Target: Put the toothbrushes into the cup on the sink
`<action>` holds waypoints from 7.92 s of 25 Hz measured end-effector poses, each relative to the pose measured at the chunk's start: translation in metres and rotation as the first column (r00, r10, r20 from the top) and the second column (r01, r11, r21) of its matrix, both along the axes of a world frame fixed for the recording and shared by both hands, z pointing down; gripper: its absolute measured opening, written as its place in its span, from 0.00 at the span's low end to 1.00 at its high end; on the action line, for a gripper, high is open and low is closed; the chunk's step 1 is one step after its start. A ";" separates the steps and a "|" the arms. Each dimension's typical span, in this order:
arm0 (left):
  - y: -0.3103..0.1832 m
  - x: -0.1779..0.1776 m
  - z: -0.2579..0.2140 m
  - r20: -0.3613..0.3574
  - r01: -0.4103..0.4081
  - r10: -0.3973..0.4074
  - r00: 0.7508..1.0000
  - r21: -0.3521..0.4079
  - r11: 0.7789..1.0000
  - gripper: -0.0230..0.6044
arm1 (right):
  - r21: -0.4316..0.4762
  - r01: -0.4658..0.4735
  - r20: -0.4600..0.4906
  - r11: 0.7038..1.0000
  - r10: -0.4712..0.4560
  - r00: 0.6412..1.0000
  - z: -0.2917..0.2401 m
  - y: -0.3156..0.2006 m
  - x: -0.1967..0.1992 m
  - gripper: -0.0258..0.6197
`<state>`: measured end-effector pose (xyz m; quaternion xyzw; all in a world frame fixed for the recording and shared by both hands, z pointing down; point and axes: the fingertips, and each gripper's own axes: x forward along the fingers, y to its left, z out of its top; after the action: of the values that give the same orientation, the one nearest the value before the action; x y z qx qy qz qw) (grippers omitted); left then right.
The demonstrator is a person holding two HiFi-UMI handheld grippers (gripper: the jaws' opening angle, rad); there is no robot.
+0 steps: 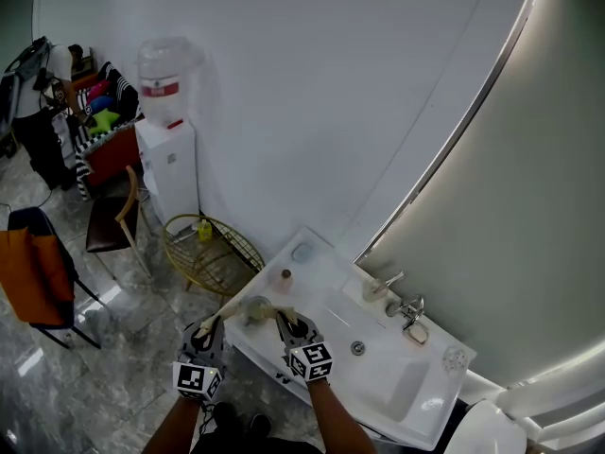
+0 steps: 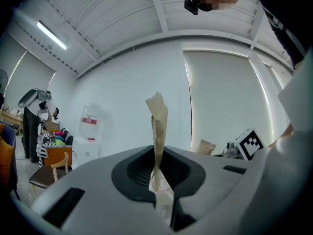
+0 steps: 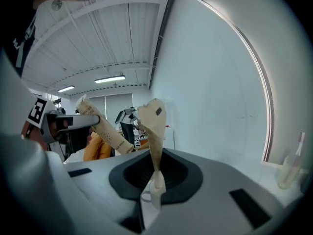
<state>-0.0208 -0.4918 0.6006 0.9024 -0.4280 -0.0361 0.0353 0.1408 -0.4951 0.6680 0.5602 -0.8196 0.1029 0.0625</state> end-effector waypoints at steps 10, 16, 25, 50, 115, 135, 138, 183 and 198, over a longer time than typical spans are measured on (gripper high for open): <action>-0.011 0.000 0.013 0.017 0.005 -0.005 1.000 -0.014 1.000 0.11 | -0.083 0.012 -0.007 0.996 -0.013 1.000 0.056 -0.031 -0.002 0.11; -0.015 -0.002 0.016 0.020 0.024 -0.024 1.000 -0.025 0.999 0.11 | -0.131 0.023 -0.003 0.991 -0.024 1.000 0.078 -0.040 0.003 0.11; -0.021 -0.004 0.024 0.026 0.025 -0.024 0.999 -0.040 0.999 0.11 | -0.169 0.030 -0.025 0.985 -0.035 0.999 0.092 -0.050 -0.004 0.11; -0.024 -0.003 0.030 0.033 0.036 -0.034 0.999 -0.052 0.998 0.11 | -0.219 0.026 -0.017 0.975 -0.030 0.999 0.110 -0.062 0.000 0.23; 0.036 -0.010 -0.040 -0.045 -0.020 0.022 0.999 0.039 0.999 0.11 | 0.176 -0.042 0.080 0.983 0.028 0.996 -0.090 0.067 0.005 0.08; 0.014 0.020 -0.019 -0.007 -0.071 0.071 0.997 0.012 0.997 0.11 | 0.182 -0.023 0.081 0.983 0.008 0.997 -0.093 0.072 0.005 0.08; 0.004 0.030 -0.005 0.017 -0.089 0.089 0.996 -0.005 0.996 0.11 | 0.177 -0.032 0.083 0.984 0.018 0.996 -0.090 0.072 0.008 0.08; -0.079 0.110 0.164 0.257 -0.119 0.178 0.950 -0.230 0.966 0.11 | 0.042 -0.104 0.155 0.994 0.097 0.983 -0.029 0.072 0.034 0.08; -0.080 0.111 0.186 0.269 -0.113 0.199 0.942 -0.303 0.946 0.11 | 0.044 -0.098 0.163 0.994 0.090 0.982 -0.030 0.072 0.033 0.08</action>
<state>0.0899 -0.5719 0.7871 0.9144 -0.3555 0.1642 0.1024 0.1733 -0.4234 0.6377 0.5897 -0.7969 0.1292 -0.0235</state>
